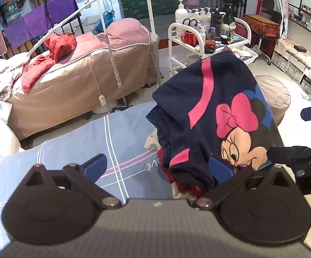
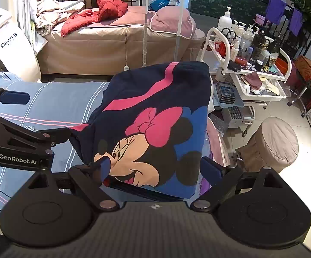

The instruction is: Fold small clothes

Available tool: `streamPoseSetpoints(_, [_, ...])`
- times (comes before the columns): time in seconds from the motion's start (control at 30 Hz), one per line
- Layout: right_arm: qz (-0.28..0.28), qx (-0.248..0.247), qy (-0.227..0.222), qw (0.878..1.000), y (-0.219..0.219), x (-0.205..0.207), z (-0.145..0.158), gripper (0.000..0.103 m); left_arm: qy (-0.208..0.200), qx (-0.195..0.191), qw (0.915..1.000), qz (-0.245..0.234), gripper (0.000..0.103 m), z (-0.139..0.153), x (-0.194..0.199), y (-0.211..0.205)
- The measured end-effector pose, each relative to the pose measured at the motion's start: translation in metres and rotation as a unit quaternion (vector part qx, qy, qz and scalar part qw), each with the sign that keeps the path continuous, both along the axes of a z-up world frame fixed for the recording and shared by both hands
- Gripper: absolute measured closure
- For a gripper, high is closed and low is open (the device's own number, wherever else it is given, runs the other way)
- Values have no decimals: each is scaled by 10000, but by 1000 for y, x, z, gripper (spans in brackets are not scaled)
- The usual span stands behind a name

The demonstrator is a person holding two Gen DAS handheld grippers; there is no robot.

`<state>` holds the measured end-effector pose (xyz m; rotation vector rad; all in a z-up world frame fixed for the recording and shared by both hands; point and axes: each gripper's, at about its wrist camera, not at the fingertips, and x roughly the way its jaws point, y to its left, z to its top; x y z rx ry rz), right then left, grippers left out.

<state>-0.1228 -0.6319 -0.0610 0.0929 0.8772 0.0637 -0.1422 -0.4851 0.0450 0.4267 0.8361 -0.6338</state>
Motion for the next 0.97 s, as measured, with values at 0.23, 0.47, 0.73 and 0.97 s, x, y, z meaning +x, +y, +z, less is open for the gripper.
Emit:
streamPoseSetpoints(0.23, [19,1,23,10000,0,2,-1,0,-27,18,10000,53,0,-1,2,0])
streamPoseSetpoints(0.47, [36,-15,-1,10000,0,4,2,0,35,-18,10000,71,0,-1,4,1])
streamPoseSetpoints(0.73, [1,15,-26,10000,-1,5,3,0,244,-237,9993,162,0,-2,12,2])
streamPoseSetpoints(0.97, [10,-16,-22,10000,0,6,5,0,153,-198,9995,189,0,-1,11,-2])
